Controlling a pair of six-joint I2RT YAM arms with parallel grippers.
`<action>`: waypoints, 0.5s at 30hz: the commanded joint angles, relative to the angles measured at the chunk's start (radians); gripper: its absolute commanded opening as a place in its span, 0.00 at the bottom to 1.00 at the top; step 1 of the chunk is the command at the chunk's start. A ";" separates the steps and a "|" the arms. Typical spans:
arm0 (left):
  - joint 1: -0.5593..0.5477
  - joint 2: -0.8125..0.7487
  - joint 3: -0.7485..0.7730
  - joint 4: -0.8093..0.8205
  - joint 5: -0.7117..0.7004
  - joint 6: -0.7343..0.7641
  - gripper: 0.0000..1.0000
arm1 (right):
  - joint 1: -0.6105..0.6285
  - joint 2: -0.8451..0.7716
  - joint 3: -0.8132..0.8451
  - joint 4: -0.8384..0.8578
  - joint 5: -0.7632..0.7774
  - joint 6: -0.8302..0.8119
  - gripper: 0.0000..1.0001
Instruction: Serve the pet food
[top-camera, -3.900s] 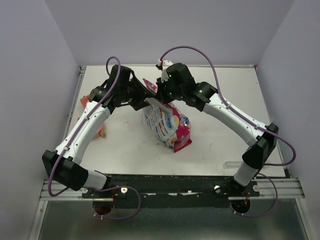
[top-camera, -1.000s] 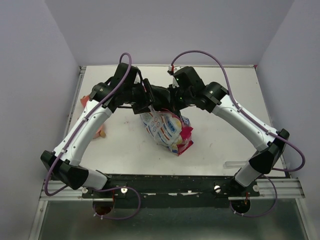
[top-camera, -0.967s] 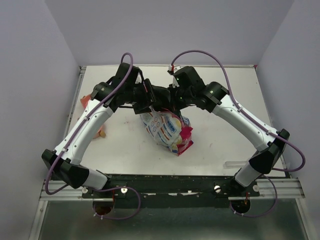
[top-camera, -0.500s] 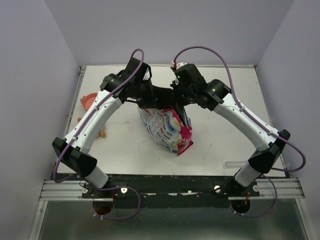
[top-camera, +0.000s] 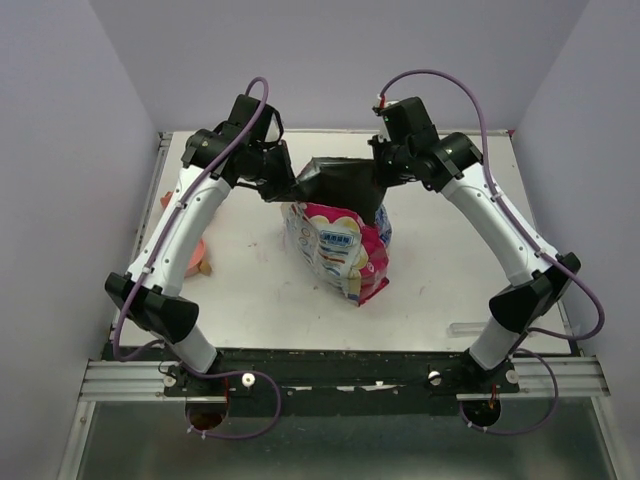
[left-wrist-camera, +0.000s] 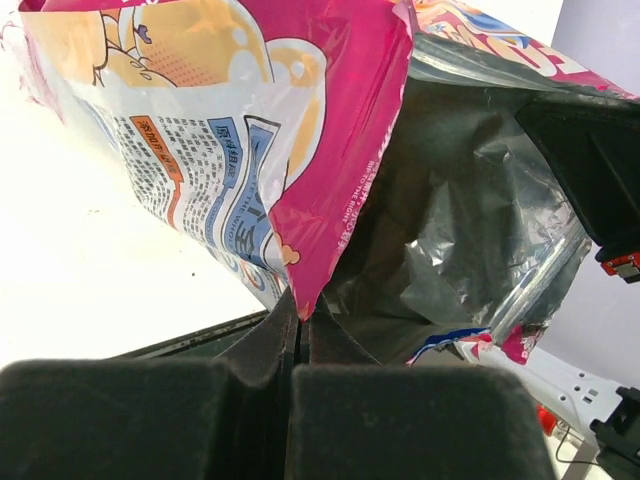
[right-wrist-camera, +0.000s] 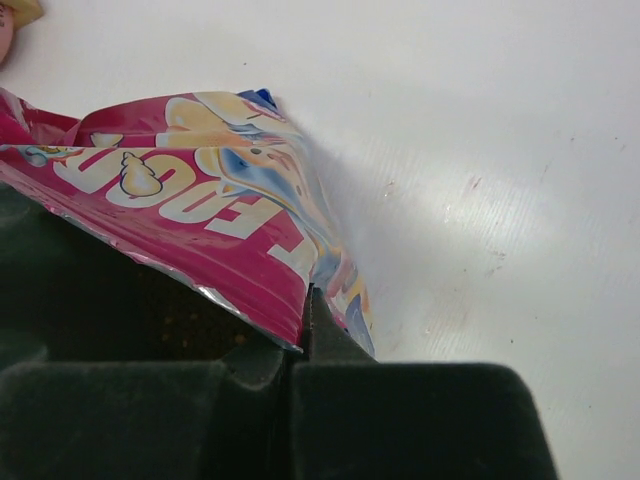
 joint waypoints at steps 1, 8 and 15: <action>0.063 -0.038 0.137 0.076 0.075 0.020 0.00 | -0.035 0.007 0.146 0.052 0.006 -0.004 0.01; 0.077 0.123 0.441 -0.007 0.127 -0.029 0.00 | -0.037 0.128 0.369 -0.029 0.046 0.025 0.01; 0.129 0.029 0.034 0.182 0.166 -0.093 0.00 | -0.037 0.169 0.302 -0.035 0.037 0.039 0.01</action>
